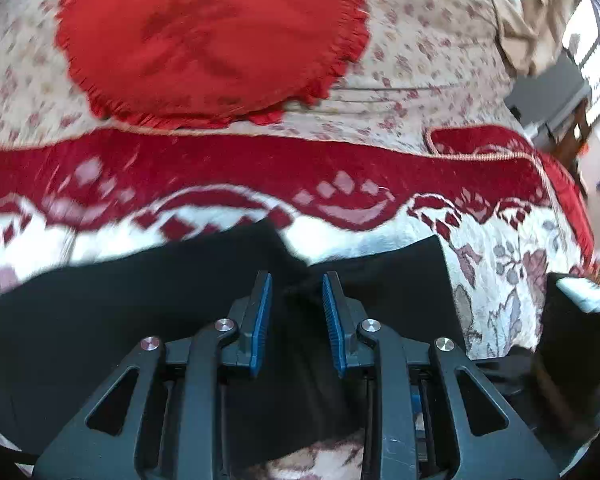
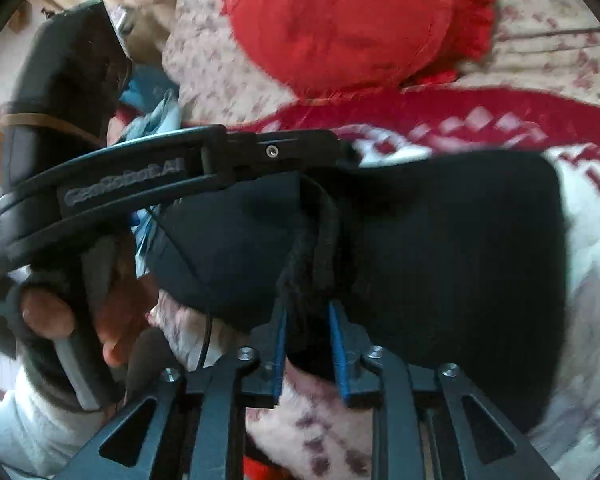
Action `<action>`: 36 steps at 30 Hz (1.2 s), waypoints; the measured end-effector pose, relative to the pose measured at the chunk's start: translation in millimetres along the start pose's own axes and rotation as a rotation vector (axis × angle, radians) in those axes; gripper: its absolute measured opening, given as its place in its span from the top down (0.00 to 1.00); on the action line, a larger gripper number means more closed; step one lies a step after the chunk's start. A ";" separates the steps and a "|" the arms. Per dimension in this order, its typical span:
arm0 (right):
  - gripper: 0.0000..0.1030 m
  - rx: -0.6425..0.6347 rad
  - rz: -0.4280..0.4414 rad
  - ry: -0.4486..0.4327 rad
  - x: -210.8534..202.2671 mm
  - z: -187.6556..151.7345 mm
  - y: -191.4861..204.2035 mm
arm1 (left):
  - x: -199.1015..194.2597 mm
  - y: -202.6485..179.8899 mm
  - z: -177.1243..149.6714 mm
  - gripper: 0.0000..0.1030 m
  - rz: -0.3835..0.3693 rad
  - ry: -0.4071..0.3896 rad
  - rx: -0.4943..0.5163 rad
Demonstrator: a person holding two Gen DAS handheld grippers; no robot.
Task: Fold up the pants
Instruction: 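Pinch the middle of the black pants strip with the left gripper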
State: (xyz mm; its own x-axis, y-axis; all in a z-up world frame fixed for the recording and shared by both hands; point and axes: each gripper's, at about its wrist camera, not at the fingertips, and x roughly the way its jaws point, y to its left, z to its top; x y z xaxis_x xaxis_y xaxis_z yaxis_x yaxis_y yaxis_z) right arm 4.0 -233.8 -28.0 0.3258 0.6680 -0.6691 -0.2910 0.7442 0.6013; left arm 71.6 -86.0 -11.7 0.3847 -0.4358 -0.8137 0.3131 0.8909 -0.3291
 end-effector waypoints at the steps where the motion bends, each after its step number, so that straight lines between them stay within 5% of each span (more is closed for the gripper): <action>1: 0.72 0.009 0.043 -0.017 -11.0 -0.1 -0.2 | -1.7 2.5 -2.5 0.77 -0.007 -0.002 -0.013; 4: 0.66 0.043 0.044 -0.097 -45.4 2.2 -9.8 | -3.7 0.6 -11.0 0.77 -0.012 -0.001 -0.024; 8: 0.66 0.061 -0.123 -0.156 -65.6 10.7 -31.2 | 1.7 -11.9 -21.0 0.77 -0.023 0.017 -0.007; 13: 0.66 0.061 -0.209 -0.167 -66.1 16.5 -45.1 | 7.2 -17.4 -28.1 0.77 0.009 0.021 -0.014; 17: 0.66 0.057 -0.215 -0.166 -68.2 18.1 -45.2 | 7.9 -17.3 -30.8 0.56 0.010 0.013 -0.040; 36: 0.66 0.072 -0.286 -0.147 -52.3 27.2 -62.5 | 20.0 -15.6 -41.9 0.45 0.047 0.013 -0.069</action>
State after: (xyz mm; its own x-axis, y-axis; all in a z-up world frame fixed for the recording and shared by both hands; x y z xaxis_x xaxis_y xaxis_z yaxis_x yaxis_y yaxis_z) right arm 29.6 -315.2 -18.7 0.5132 0.4206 -0.7482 -0.1060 0.8961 0.4311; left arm 38.1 -103.2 -43.0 0.3858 -0.3919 -0.8352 0.2345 0.9172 -0.3221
